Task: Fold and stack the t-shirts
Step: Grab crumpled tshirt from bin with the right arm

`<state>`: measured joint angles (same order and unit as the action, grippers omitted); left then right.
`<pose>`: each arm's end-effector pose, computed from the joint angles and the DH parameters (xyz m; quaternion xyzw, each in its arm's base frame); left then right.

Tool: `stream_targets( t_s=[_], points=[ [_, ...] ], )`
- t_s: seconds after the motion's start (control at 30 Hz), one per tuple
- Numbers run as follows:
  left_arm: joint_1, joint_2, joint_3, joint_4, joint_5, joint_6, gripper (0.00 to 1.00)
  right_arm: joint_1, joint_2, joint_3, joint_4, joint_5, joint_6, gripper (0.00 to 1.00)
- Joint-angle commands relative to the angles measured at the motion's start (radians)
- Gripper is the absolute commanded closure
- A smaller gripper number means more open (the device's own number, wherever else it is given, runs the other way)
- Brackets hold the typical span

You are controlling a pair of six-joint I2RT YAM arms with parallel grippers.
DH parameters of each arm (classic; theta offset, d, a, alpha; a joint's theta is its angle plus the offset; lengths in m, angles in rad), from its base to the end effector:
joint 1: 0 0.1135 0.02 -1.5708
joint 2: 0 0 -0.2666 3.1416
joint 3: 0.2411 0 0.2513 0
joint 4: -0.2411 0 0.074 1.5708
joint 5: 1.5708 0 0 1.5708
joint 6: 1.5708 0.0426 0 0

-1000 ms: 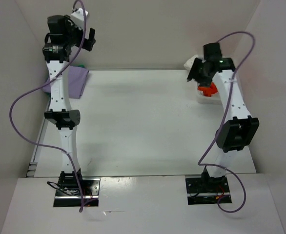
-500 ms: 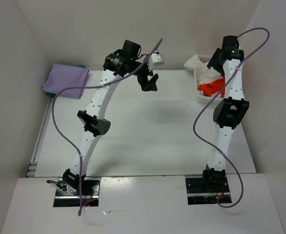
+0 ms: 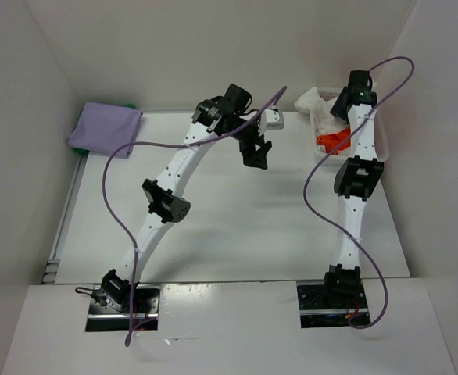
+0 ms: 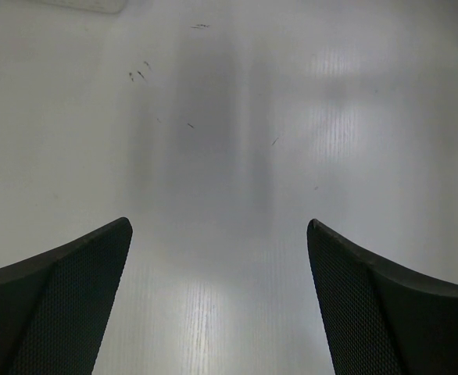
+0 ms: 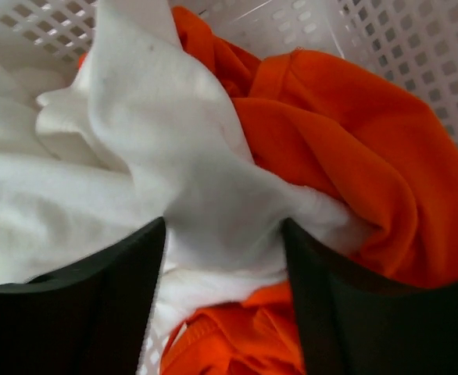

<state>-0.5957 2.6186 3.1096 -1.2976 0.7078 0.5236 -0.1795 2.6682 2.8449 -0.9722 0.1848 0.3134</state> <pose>0.4078 -0.3099 0.3378 0.5716 0.6690 -0.3340 0.3379 0.5575 -0.1091 0.2543 0.2587 0.8855 -0.0601 0.3813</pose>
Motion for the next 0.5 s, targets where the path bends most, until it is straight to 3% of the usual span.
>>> stream_targets(
  t_s=[0.0, 0.03, 0.13, 0.3, 0.47],
  points=[
    [0.004, 0.023, 0.027, -0.002, 0.003, 0.006, 0.01, -0.014, 0.073, 0.06, 0.063, -0.011, -0.008, 0.38],
    [0.004, 0.023, 0.027, -0.002, -0.008, 0.006, 0.01, -0.014, 0.084, 0.071, 0.063, -0.022, -0.008, 0.61],
    [0.004, 0.023, 0.027, -0.002, -0.033, -0.004, 0.01, -0.014, 0.094, 0.071, 0.063, -0.022, 0.001, 1.0],
    [0.004, -0.023, 0.009, -0.002, -0.06, -0.025, 0.01, 0.018, -0.008, 0.082, 0.024, 0.028, 0.01, 1.0],
    [-0.041, -0.155, -0.126, 0.066, -0.143, -0.112, 0.01, 0.038, -0.29, 0.091, 0.006, 0.057, 0.03, 1.0]
  ],
)
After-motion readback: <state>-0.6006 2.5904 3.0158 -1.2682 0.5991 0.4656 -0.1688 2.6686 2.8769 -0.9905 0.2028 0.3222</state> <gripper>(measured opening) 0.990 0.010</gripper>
